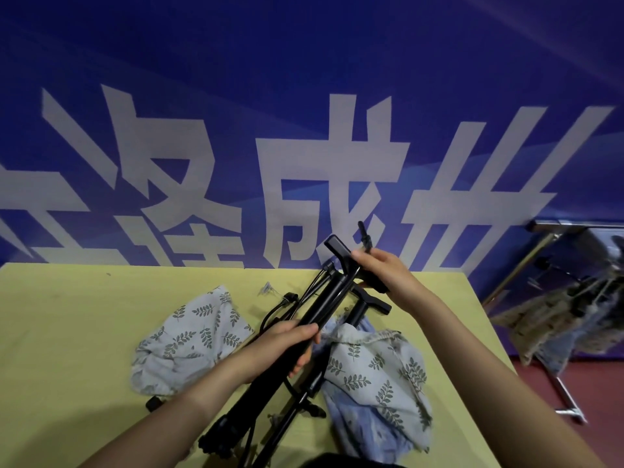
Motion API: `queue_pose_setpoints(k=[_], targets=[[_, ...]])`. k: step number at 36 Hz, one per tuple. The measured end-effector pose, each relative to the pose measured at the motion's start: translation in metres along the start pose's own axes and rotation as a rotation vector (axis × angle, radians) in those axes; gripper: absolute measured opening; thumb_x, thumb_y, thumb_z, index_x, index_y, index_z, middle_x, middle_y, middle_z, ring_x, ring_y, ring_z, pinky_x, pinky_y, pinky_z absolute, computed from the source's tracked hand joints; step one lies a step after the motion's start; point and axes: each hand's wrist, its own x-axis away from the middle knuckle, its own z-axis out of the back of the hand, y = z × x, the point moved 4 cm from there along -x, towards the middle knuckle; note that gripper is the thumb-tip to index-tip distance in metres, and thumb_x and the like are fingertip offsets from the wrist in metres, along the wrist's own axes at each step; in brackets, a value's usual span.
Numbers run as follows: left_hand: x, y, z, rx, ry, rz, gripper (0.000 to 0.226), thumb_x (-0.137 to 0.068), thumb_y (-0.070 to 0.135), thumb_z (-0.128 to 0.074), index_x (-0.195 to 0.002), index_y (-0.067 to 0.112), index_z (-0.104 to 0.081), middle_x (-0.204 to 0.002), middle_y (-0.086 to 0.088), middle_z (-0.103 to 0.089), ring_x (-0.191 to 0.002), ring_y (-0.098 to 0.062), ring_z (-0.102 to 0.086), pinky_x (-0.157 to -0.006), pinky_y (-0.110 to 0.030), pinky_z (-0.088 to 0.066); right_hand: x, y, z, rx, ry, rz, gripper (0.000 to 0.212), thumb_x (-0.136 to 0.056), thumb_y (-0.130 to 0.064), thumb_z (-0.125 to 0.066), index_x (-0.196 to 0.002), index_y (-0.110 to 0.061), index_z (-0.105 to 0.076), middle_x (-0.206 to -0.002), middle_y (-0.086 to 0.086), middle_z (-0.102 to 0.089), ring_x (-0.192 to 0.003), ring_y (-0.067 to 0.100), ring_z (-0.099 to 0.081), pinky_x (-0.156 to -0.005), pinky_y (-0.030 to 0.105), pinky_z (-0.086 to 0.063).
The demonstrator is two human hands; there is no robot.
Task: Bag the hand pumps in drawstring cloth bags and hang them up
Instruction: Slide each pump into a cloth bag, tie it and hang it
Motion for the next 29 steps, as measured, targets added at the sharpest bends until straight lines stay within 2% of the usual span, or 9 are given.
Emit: queue_pose_setpoints(k=[2, 4, 6, 7, 11, 16, 21, 26, 29], targets=[[0.001, -0.003, 0.0, -0.001, -0.015, 0.021, 0.044, -0.077, 0.053, -0.063, -0.091, 0.012, -0.058, -0.057, -0.001, -0.052, -0.048, -0.016, -0.047, -0.048, -0.025, -0.04, 0.005, 0.005, -0.002, 0.043, -0.064, -0.019, 0.024, -0.089, -0.035, -0.065, -0.099, -0.014, -0.067, -0.083, -0.007, -0.071, -0.079, 0.009, -0.067, -0.078, 0.032, -0.05], [0.002, -0.006, 0.002, 0.0, -0.033, 0.039, 0.048, -0.076, 0.058, -0.065, -0.092, 0.013, -0.058, -0.057, -0.002, -0.052, -0.047, -0.016, -0.047, -0.048, -0.025, -0.04, 0.01, 0.008, -0.003, 0.039, -0.103, -0.035, 0.02, -0.091, -0.032, -0.064, -0.096, -0.013, -0.064, -0.07, -0.011, -0.067, -0.062, 0.005, -0.062, -0.063, 0.024, -0.047], [0.002, -0.009, 0.002, -0.006, -0.059, 0.062, 0.053, -0.077, 0.066, -0.061, -0.092, 0.015, -0.06, -0.058, -0.002, -0.052, -0.048, -0.016, -0.047, -0.049, -0.024, -0.042, 0.015, 0.012, -0.004, 0.016, -0.123, -0.034, 0.018, -0.092, -0.03, -0.062, -0.091, -0.012, -0.062, -0.061, -0.008, -0.06, -0.048, 0.005, -0.052, -0.048, 0.018, -0.037], [0.003, -0.01, 0.002, -0.019, -0.069, 0.078, 0.054, -0.08, 0.068, -0.054, -0.091, 0.015, -0.06, -0.058, -0.002, -0.053, -0.048, -0.016, -0.048, -0.049, -0.024, -0.043, 0.015, 0.016, -0.004, 0.009, -0.12, -0.034, 0.021, -0.092, -0.031, -0.062, -0.091, -0.01, -0.062, -0.059, -0.006, -0.055, -0.045, 0.006, -0.046, -0.045, 0.018, -0.033], [0.002, -0.011, 0.0, -0.083, -0.073, 0.135, 0.056, -0.083, 0.069, -0.043, -0.089, 0.016, -0.06, -0.057, -0.001, -0.054, -0.047, -0.015, -0.05, -0.049, -0.024, -0.044, 0.016, 0.026, -0.005, 0.029, -0.068, -0.04, 0.039, -0.09, -0.034, -0.064, -0.104, 0.002, -0.063, -0.056, -0.007, -0.047, -0.046, 0.008, -0.04, -0.045, 0.019, -0.031], [-0.001, -0.011, 0.001, -0.167, -0.055, 0.154, 0.055, -0.085, 0.065, -0.042, -0.095, 0.016, -0.065, -0.062, -0.001, -0.06, -0.049, -0.015, -0.055, -0.048, -0.024, -0.047, 0.021, 0.034, -0.007, 0.008, -0.025, -0.02, 0.026, -0.092, -0.03, -0.063, -0.09, -0.005, -0.064, -0.054, -0.009, -0.051, -0.047, 0.011, -0.04, -0.046, 0.018, -0.033], [-0.007, -0.013, 0.003, -0.217, -0.019, 0.158, 0.052, -0.089, 0.06, -0.046, -0.107, 0.014, -0.061, -0.068, -0.001, -0.064, -0.047, -0.014, -0.056, -0.045, -0.023, -0.047, 0.021, 0.051, -0.007, 0.005, 0.083, -0.074, 0.036, -0.092, -0.03, -0.063, -0.099, 0.005, -0.065, -0.053, -0.003, -0.053, -0.042, 0.009, -0.044, -0.045, 0.018, -0.037], [-0.012, -0.009, 0.013, -0.308, 0.036, 0.212, 0.05, -0.093, 0.059, -0.039, -0.115, 0.019, -0.059, -0.074, -0.002, -0.066, -0.054, -0.016, -0.059, -0.052, -0.026, -0.051, 0.022, 0.067, -0.009, -0.02, 0.139, -0.136, 0.03, -0.091, -0.036, -0.063, -0.088, -0.006, -0.066, -0.058, 0.006, -0.054, -0.048, 0.013, -0.048, -0.051, 0.022, -0.04], [-0.013, -0.008, 0.02, -0.327, 0.05, 0.273, 0.063, -0.088, 0.065, -0.041, -0.115, 0.011, -0.06, -0.07, -0.002, -0.064, -0.053, -0.015, -0.058, -0.052, -0.026, -0.048, 0.025, 0.075, -0.01, -0.095, 0.086, -0.182, 0.034, -0.091, -0.034, -0.064, -0.095, -0.001, -0.064, -0.068, 0.008, -0.062, -0.058, 0.016, -0.053, -0.057, 0.025, -0.042]])
